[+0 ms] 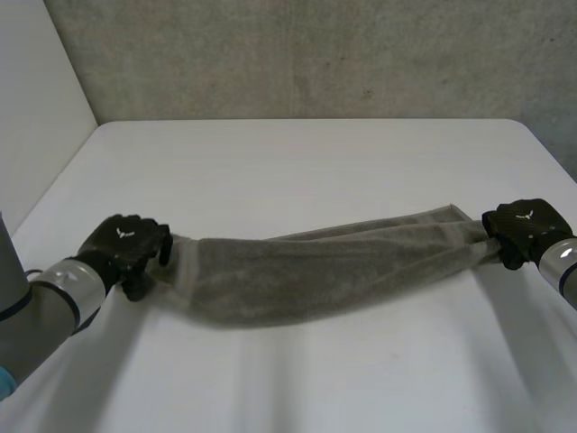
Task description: Fold the towel.
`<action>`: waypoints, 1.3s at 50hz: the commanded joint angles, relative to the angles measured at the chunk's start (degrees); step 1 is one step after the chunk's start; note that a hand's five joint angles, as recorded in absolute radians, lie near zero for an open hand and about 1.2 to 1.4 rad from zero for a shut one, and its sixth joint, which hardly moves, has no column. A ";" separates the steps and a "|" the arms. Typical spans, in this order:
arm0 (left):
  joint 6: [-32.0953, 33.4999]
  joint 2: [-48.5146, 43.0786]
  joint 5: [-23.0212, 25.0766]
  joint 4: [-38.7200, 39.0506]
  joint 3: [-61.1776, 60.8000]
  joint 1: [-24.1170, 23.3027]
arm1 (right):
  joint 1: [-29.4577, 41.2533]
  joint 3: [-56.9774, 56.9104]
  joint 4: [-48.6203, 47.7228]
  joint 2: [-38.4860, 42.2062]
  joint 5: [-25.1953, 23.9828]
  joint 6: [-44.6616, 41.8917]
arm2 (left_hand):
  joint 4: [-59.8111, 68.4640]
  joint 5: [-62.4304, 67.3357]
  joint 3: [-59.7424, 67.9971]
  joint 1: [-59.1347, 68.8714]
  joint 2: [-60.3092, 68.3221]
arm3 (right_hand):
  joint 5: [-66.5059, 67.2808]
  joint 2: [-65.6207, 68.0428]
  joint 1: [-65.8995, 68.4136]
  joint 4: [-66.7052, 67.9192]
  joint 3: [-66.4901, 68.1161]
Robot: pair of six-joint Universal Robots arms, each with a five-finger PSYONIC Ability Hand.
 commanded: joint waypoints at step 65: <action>-4.72 -0.35 -7.56 4.51 10.27 -8.29 | 33.22 -22.07 -1.06 1.97 6.15 -11.78 | -12.29 -2.24 -12.33 -12.43 -12.29 | 3.86 4.17 4.66 3.69 3.71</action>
